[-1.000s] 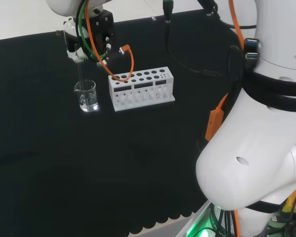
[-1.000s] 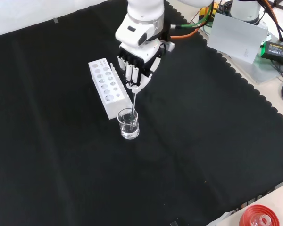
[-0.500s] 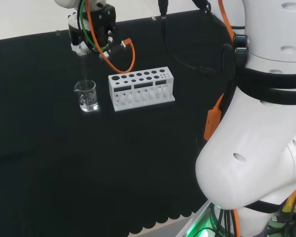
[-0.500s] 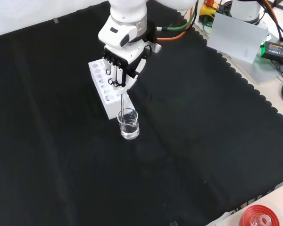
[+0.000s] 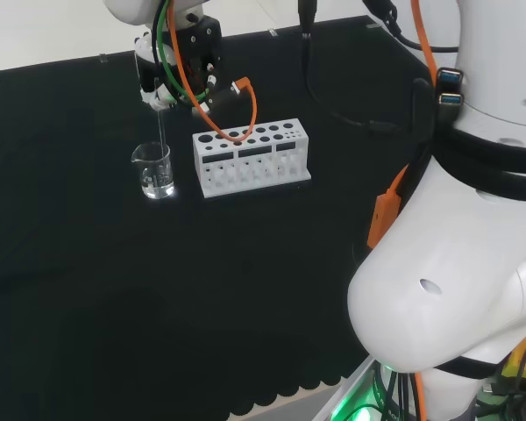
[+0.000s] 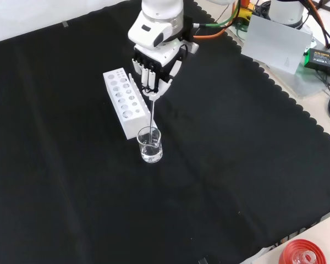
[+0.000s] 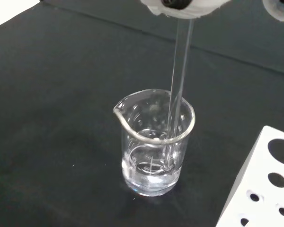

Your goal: Stir in the beaker to the left of the white test tube rack with the glass rod.

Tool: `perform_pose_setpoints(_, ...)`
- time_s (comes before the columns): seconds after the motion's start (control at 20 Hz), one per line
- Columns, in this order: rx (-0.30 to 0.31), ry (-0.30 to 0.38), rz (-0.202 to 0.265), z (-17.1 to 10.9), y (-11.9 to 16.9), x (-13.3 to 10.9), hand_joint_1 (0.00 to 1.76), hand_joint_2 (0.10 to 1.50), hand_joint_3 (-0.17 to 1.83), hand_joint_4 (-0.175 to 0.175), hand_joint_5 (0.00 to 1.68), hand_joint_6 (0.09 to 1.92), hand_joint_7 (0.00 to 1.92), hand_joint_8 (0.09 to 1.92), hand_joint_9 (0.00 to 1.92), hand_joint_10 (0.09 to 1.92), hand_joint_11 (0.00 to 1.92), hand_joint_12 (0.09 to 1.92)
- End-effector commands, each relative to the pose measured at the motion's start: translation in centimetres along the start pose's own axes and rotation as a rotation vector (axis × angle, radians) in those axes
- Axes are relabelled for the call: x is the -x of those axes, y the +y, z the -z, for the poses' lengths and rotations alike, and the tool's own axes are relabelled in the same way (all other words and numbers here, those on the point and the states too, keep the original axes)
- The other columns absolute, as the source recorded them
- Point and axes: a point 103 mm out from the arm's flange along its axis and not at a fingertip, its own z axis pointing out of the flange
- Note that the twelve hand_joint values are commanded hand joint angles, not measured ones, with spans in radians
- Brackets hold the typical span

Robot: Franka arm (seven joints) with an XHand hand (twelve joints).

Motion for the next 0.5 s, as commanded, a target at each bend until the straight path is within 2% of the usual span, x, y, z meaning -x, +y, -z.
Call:
perform_pose_setpoints(0.05,-0.005,0.006,0.039,-0.5,1.9,-1.9,1.33,1.04,-0.17,-0.175,1.42,0.09,1.45,0.44,1.83,0.16,1.62,0.51)
perform_pose_setpoints(0.3,-0.013,0.017,0.055,-0.9,4.6,-1.2,1.33,1.04,-0.17,-0.175,1.42,0.09,1.45,0.44,1.83,0.16,1.62,0.51)
perform_pose_setpoints(0.5,-0.020,0.016,0.044,-1.0,5.5,0.5,1.33,1.04,-0.17,-0.175,1.42,0.09,1.45,0.44,1.83,0.16,1.62,0.51)
